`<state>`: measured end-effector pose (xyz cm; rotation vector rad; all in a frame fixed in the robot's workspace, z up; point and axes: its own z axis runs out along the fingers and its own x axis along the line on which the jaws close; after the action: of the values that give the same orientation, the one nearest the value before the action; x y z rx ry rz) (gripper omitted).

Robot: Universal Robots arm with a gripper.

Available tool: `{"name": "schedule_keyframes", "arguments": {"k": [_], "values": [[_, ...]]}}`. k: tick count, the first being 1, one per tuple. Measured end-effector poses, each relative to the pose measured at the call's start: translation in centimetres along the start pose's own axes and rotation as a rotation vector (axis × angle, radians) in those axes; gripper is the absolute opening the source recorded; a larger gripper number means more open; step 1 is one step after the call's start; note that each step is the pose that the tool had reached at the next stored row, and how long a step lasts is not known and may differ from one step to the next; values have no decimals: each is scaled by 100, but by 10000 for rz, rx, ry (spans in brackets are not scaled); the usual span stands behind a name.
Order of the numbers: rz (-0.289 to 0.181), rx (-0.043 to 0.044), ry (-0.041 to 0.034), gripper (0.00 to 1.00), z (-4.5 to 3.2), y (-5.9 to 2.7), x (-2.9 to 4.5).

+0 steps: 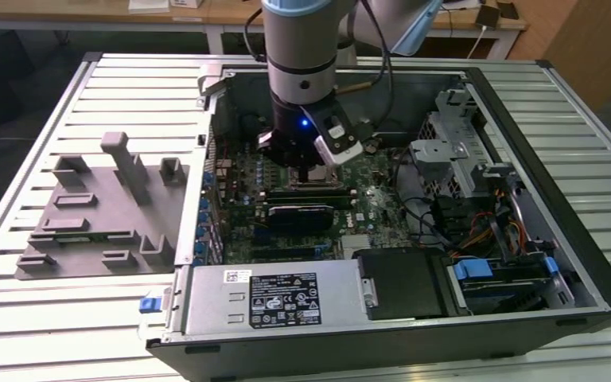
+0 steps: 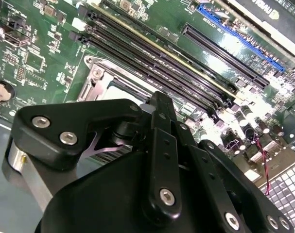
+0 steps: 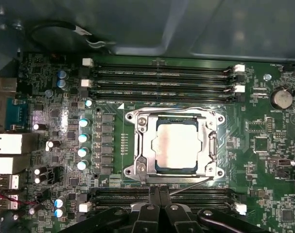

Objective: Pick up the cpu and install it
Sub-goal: 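Install the second cpu locking lever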

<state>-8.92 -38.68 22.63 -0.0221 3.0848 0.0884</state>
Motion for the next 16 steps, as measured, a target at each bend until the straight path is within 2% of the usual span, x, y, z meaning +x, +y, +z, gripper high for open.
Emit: {"name": "schedule_keyframes", "arguments": {"k": [5, 10, 16], "values": [[-28, -2, 3, 11, 2, 0, 2], [-19, -163, -1, 11, 20, -27, 4], [-15, -242, -3, 11, 60, -69, 10]]}}
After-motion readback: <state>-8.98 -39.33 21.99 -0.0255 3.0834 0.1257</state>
